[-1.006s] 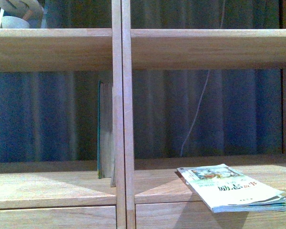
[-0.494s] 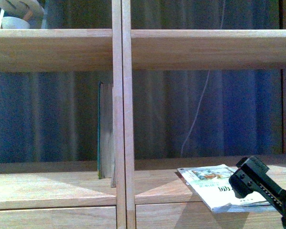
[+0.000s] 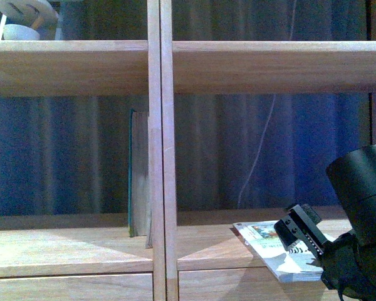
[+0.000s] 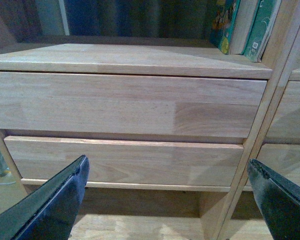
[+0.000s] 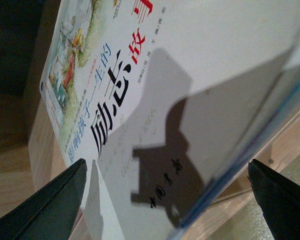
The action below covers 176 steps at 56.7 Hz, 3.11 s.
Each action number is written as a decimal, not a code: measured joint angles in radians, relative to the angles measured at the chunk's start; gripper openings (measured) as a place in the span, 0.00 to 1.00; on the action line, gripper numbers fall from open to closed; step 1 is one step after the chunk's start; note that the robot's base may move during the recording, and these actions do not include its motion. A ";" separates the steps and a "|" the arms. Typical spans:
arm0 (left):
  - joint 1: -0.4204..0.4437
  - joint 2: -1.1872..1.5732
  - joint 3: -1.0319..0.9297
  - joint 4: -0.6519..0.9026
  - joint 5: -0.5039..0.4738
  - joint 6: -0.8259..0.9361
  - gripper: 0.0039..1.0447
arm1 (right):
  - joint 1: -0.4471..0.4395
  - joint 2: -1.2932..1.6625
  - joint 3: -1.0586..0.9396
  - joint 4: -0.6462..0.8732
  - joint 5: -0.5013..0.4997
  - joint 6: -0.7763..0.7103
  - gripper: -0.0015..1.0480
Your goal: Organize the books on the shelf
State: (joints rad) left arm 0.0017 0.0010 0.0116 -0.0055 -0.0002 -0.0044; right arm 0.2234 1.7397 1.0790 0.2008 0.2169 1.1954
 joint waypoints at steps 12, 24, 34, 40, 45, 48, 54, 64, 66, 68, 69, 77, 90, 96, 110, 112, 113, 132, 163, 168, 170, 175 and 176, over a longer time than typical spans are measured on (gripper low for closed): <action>0.000 0.000 0.000 0.000 0.000 0.000 0.93 | 0.000 0.045 0.056 -0.014 0.001 0.073 0.93; 0.000 0.000 0.000 0.000 0.000 0.000 0.93 | 0.004 0.065 0.092 -0.029 0.043 0.087 0.93; 0.000 0.000 0.000 0.000 0.000 0.000 0.93 | 0.003 0.065 0.103 -0.029 0.050 0.085 0.74; 0.000 0.000 0.000 0.000 0.000 0.000 0.93 | 0.002 0.066 0.103 -0.024 0.050 0.085 0.60; 0.000 0.000 0.000 0.000 0.000 0.000 0.93 | -0.001 0.066 0.103 -0.015 0.050 0.084 0.47; 0.000 0.000 0.000 0.000 0.000 0.000 0.93 | -0.004 0.066 0.103 -0.005 0.050 0.084 0.39; 0.000 0.000 0.000 0.000 0.000 0.000 0.93 | -0.005 0.060 0.093 0.020 0.049 0.068 0.25; 0.000 0.000 0.000 0.000 0.000 0.000 0.93 | -0.005 0.021 0.053 0.056 0.043 0.024 0.07; 0.000 0.000 0.000 0.000 0.000 0.000 0.93 | -0.006 0.011 0.041 0.061 0.041 0.015 0.07; 0.000 0.000 0.000 0.000 0.000 0.000 0.93 | -0.009 0.000 0.029 0.067 0.035 0.005 0.07; 0.000 0.000 0.000 0.000 0.000 0.000 0.93 | -0.012 -0.008 0.020 0.071 0.032 0.000 0.07; 0.000 0.000 0.000 0.000 0.000 0.000 0.93 | -0.035 -0.067 -0.036 0.092 -0.004 -0.047 0.07; 0.000 0.000 0.000 0.000 0.000 0.000 0.93 | -0.085 -0.207 -0.119 0.140 -0.098 -0.174 0.07; 0.000 0.000 0.000 0.000 0.000 0.000 0.93 | -0.104 -0.274 -0.138 0.153 -0.163 -0.226 0.07; 0.000 0.000 0.000 0.000 0.000 0.000 0.93 | -0.136 -0.449 -0.140 0.124 -0.361 -0.347 0.07; 0.000 0.000 0.000 0.000 0.000 0.000 0.93 | -0.140 -0.472 -0.141 0.124 -0.389 -0.358 0.07; 0.000 0.000 0.000 0.000 0.000 0.000 0.93 | -0.144 -0.488 -0.143 0.124 -0.408 -0.363 0.07; 0.000 0.000 0.000 0.000 0.000 0.000 0.93 | -0.129 -0.631 -0.160 0.149 -0.575 -0.407 0.07; 0.062 0.574 0.160 0.609 0.232 -0.336 0.93 | 0.108 -0.658 -0.150 0.124 -0.509 -0.510 0.07; 0.058 0.710 0.234 0.707 0.280 -0.403 0.93 | 0.160 -0.658 -0.150 0.124 -0.480 -0.520 0.07; 0.054 0.750 0.258 0.732 0.294 -0.434 0.93 | 0.179 -0.658 -0.150 0.124 -0.474 -0.525 0.07; 0.034 0.827 0.305 0.797 0.294 -0.505 0.93 | 0.220 -0.658 -0.150 0.124 -0.462 -0.531 0.07; 0.030 0.847 0.316 0.820 0.297 -0.523 0.93 | 0.231 -0.658 -0.150 0.124 -0.458 -0.532 0.07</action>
State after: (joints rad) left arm 0.0315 0.8478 0.3279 0.8143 0.2966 -0.5278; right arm 0.4541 1.0813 0.9287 0.3248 -0.2413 0.6632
